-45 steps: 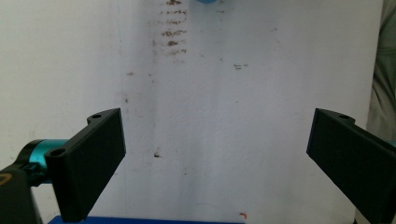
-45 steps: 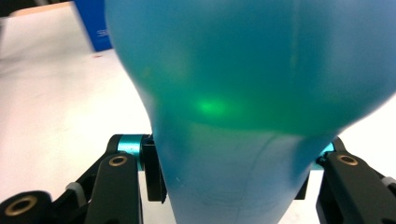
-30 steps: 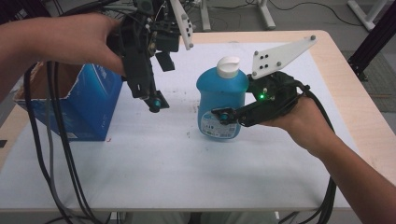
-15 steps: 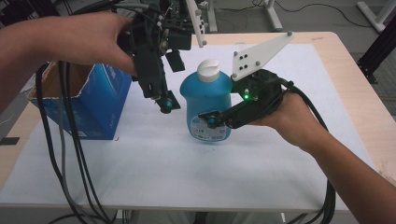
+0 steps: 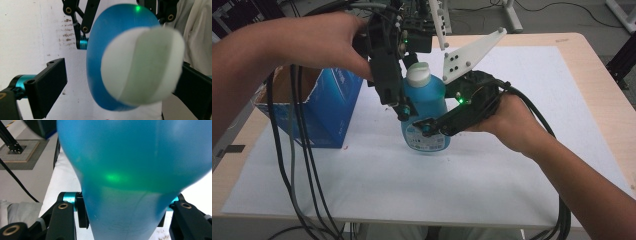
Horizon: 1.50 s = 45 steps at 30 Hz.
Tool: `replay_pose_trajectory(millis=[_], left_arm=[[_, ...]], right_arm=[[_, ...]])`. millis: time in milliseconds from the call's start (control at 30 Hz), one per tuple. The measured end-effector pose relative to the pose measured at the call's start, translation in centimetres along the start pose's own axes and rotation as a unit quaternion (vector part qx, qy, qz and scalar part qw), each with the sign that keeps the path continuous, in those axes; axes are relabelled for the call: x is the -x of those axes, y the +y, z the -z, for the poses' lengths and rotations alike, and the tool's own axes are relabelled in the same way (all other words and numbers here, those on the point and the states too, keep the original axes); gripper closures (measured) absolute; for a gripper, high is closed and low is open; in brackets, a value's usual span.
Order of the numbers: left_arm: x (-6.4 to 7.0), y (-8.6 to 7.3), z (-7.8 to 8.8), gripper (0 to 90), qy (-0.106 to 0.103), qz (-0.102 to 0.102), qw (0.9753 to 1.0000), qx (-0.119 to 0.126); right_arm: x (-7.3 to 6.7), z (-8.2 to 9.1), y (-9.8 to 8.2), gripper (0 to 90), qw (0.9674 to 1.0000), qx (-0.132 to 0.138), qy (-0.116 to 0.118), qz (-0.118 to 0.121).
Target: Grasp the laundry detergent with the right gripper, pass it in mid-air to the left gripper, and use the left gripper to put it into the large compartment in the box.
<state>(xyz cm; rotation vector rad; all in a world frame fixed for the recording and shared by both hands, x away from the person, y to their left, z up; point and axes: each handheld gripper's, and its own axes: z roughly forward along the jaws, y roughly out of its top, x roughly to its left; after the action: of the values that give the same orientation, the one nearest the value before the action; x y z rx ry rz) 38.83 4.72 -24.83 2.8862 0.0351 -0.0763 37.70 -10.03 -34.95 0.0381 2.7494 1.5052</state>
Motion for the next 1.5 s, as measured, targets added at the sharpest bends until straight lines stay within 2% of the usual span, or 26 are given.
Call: replay_pose_trajectory(millis=[567,633,667,1067,1300,1367,1500], left_arm=[[-0.04,0.19,-0.38,4.5,0.006,-0.009,0.9999,-0.006],[-0.06,0.22,-0.38,6.0,0.006,-0.012,0.9999,-0.006],[-0.08,0.24,-0.35,13.4,0.002,-0.015,0.9999,-0.004],[-0.15,0.29,-0.45,17.7,0.005,-0.021,0.9998,-0.003],[-0.1,0.32,-0.34,22.3,0.007,-0.029,0.9995,0.002],[-0.03,0.43,-0.29,26.3,0.008,-0.035,0.9993,0.005],[-0.06,0.46,-0.23,28.1,0.009,-0.034,0.9993,0.01]], right_arm=[[0.02,-0.28,0.49,45.7,0.9999,-0.004,0.006,-0.008],[0.01,-0.27,0.53,45.7,0.9999,-0.003,0.005,-0.009],[0.02,-0.27,0.55,45.7,1.0,-0.004,0.004,-0.008],[0.01,-0.21,0.57,45.7,1.0,-0.002,0.002,-0.01],[-0.07,-0.18,0.63,45.7,0.9999,-0.002,0.003,-0.01],[-0.06,-0.16,0.63,45.7,1.0,-0.002,0.003,-0.009],[-0.03,-0.15,0.61,45.7,0.9999,-0.001,0.004,-0.011]])
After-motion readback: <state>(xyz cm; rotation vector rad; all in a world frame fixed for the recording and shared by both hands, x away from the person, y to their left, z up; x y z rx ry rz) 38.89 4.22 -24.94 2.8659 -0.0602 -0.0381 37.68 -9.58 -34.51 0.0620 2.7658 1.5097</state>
